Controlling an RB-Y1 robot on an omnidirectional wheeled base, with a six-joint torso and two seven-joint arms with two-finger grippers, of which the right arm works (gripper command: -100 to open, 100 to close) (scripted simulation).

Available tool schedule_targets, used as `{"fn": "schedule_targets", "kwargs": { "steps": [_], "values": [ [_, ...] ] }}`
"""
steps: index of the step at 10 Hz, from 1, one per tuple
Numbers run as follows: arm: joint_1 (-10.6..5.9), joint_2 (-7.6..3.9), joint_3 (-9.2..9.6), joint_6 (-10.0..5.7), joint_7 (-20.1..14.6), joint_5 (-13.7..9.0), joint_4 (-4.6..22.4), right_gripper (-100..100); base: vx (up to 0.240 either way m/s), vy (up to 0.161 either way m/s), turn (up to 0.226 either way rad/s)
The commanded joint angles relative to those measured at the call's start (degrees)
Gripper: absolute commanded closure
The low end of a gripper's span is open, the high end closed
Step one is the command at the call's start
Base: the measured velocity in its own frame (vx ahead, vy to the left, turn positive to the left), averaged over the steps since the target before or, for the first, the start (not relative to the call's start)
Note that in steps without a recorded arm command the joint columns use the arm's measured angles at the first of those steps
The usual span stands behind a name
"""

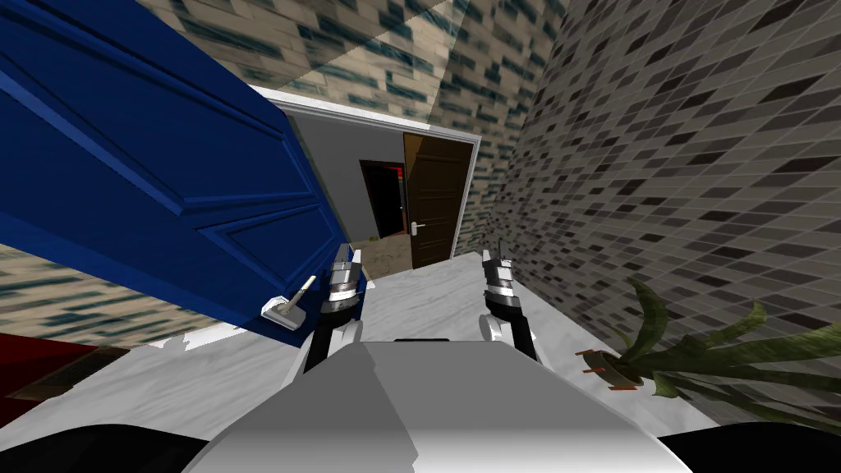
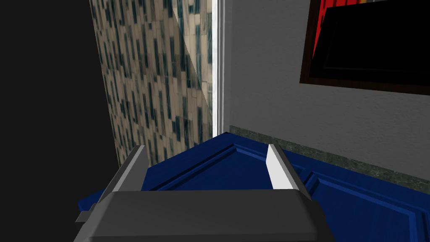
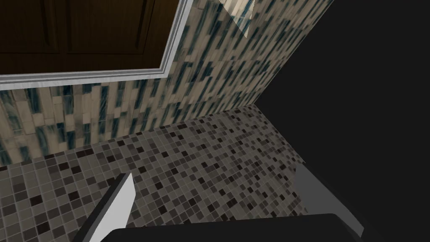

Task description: Pull the door open

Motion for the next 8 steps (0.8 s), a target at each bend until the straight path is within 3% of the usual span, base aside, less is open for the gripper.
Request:
{"fn": "schedule_targets", "kwargs": {
  "steps": [1,4,8],
  "values": [
    [-1.13,-0.75,0.04,0.19,-0.4,-0.2,2.1,-100,0.076,0.052,0.068],
    [-2.75,-1.74,0.09,0.46,-1.0,-0.5,5.0,-100,0.153,0.004,0.064],
    [-6.23,-3.63,0.2,1.04,-2.2,-1.2,11.4,-100,0.129,0.005,0.079]
  ]
}}
